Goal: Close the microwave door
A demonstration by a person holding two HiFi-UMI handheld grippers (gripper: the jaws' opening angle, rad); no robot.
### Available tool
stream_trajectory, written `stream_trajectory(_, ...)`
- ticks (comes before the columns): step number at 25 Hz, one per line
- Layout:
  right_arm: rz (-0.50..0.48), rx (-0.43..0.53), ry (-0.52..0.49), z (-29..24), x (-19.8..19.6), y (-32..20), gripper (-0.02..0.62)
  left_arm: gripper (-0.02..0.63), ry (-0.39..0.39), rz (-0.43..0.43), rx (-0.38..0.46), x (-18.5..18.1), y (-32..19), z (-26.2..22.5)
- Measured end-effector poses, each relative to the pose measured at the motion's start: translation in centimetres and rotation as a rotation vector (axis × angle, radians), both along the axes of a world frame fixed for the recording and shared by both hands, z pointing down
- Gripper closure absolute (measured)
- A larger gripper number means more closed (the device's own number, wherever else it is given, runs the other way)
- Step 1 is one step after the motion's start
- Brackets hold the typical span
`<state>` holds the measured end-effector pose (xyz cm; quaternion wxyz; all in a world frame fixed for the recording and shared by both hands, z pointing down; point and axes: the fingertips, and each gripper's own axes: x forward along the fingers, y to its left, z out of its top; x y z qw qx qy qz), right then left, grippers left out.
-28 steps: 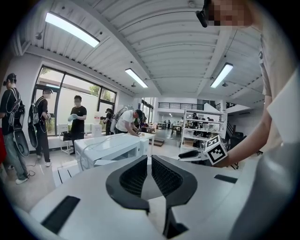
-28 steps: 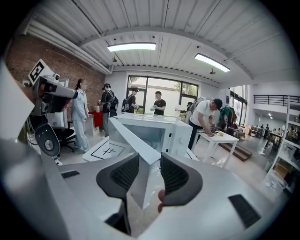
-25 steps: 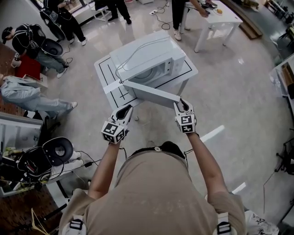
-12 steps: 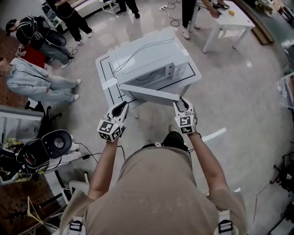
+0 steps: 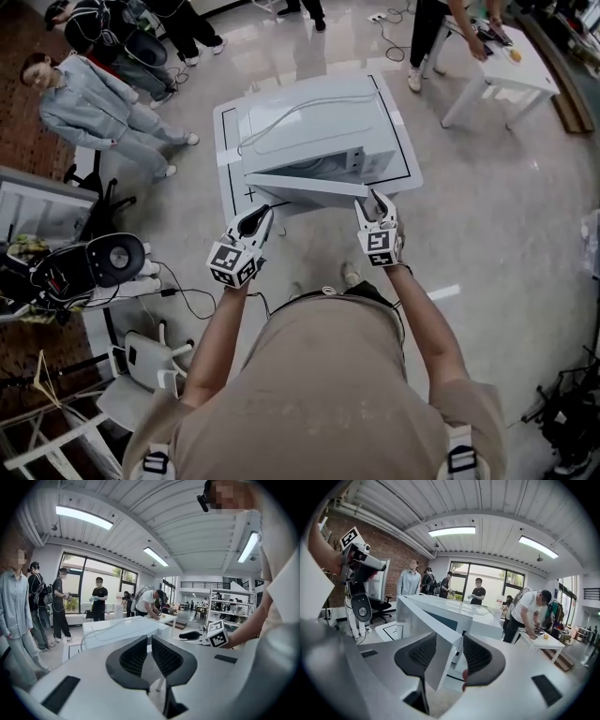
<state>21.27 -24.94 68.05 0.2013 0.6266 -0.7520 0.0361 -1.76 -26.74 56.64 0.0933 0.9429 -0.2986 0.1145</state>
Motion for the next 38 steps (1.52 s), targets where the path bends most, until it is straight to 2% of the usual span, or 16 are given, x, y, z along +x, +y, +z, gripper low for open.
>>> stream_trajectory(5, -0.064, 0.020, 0.029, -0.4, 0.3, -2.9, 0.420, 0.591, -0.005, -0.068, -0.003, 0.5, 0.1, 0.0)
stream_trajectory(10, -0.086, 0.056, 0.079, -0.8, 1.5, -5.1, 0.414, 0.591, -0.009, -0.141, 0.007, 0.3, 0.0, -0.3)
stream_trajectory(20, -0.152, 0.060, 0.201, -0.4, 3.2, -8.5, 0.411, 0.591, -0.014, -0.251, -0.005, -0.4, -0.1, -0.3)
stream_trajectory(28, -0.189, 0.057, 0.214, -0.7, 3.4, -10.3, 0.405, 0.591, -0.017, -0.281, -0.010, 0.1, -0.3, -0.5)
stream_trajectory(32, -0.170, 0.054, 0.195, -0.5, 3.8, -10.4, 0.376, 0.591, -0.023, -0.293, -0.013, 0.3, -0.1, -0.1)
stream_trajectory(38, -0.165, 0.032, 0.187, -0.6, 3.6, -10.5, 0.370, 0.591, -0.029, -0.302, -0.007, 0.0, -0.1, -0.3)
